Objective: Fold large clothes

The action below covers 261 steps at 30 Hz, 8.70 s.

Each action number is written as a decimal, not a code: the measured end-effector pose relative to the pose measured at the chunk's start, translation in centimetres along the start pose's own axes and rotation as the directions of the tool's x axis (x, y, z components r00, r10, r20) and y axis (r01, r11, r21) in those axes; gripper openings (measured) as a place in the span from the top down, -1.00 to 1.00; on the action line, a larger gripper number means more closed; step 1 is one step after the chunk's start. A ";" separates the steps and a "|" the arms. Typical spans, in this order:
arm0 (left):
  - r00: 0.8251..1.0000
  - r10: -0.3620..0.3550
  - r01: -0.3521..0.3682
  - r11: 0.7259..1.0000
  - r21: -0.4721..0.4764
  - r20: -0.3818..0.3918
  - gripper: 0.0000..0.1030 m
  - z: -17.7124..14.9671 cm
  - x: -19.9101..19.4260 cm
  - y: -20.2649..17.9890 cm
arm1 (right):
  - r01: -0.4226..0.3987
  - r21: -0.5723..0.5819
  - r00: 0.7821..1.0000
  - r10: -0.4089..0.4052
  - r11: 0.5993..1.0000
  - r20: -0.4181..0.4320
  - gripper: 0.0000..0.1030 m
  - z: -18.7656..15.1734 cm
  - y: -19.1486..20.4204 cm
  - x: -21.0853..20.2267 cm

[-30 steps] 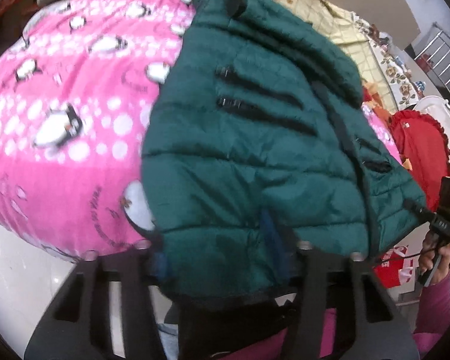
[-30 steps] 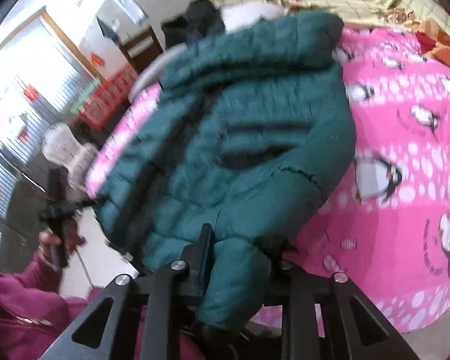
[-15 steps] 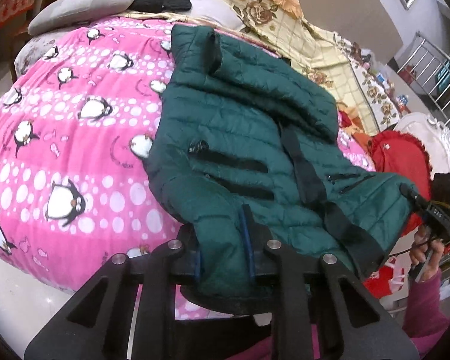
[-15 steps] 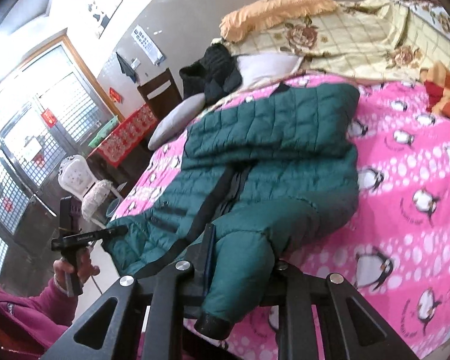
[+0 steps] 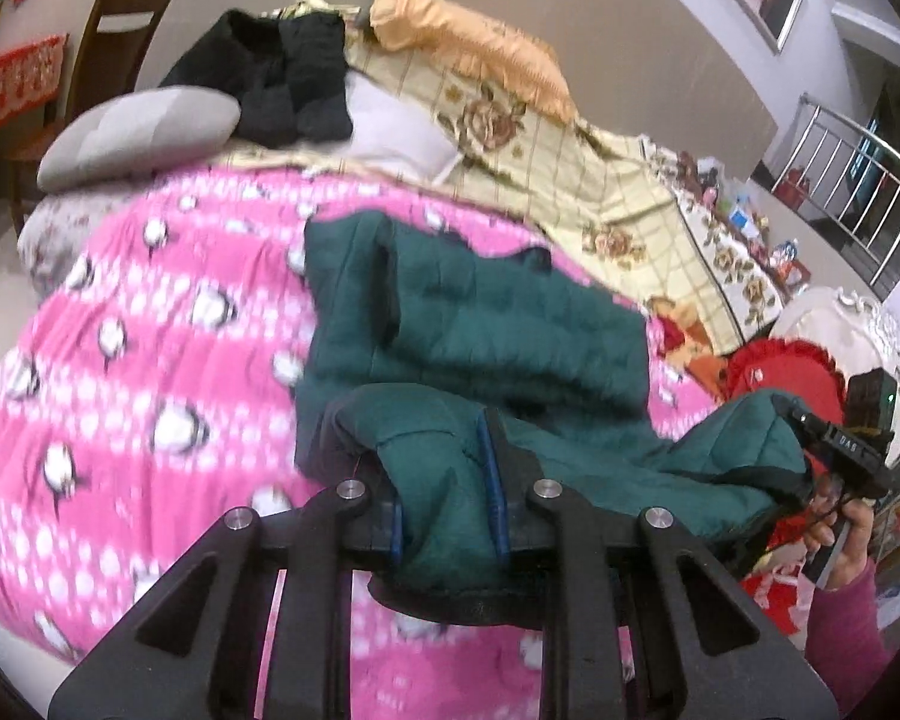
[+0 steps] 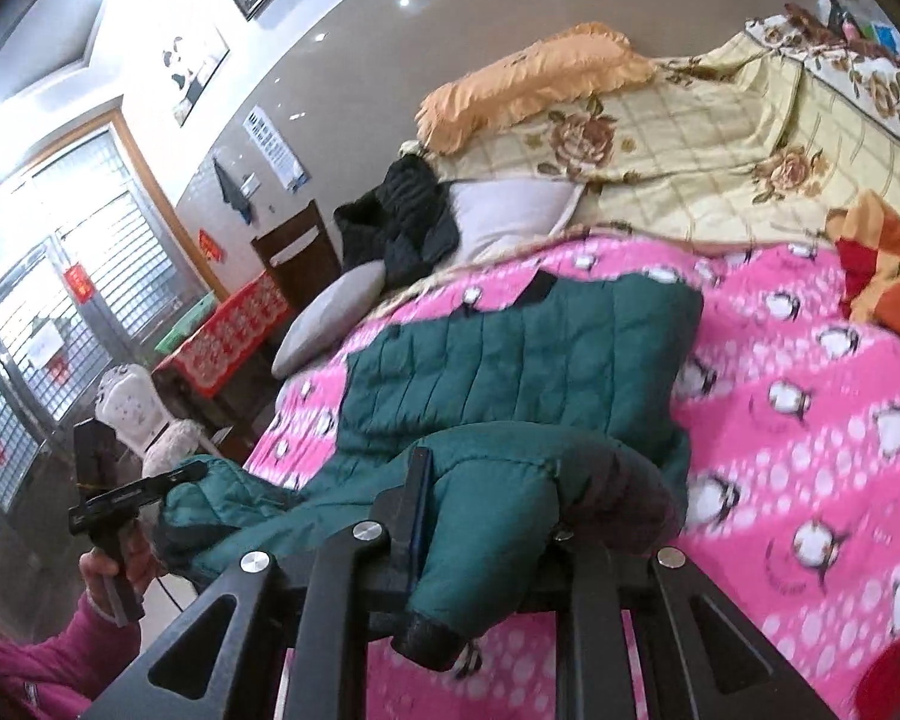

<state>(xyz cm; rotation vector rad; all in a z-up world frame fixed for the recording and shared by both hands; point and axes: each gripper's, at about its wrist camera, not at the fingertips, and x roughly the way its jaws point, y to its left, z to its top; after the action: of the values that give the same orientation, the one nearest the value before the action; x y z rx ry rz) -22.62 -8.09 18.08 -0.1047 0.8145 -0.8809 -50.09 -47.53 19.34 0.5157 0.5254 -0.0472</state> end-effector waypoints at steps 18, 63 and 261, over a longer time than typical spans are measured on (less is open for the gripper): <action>0.991 0.126 -0.124 0.992 -0.030 0.046 0.62 10.5 10.5 1.2 | 0.176 0.094 0.984 -0.177 0.980 0.000 0.66 10.5 -5.1 10.6; 0.973 0.218 -0.227 0.963 -0.147 -0.074 0.59 13.8 24.6 6.6 | 0.210 0.061 0.972 -0.215 0.976 0.096 -0.55 15.3 -3.5 16.0; 0.923 0.343 -0.337 0.939 0.064 -0.173 -0.63 1.8 19.1 2.3 | 0.389 -0.253 0.849 -0.451 0.886 -0.275 -0.43 -2.5 2.1 24.5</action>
<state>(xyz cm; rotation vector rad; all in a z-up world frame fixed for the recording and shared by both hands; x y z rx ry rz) -13.00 -20.80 7.14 0.1466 0.9543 -0.5783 -29.64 -42.39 6.38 0.2104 0.9572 -0.3365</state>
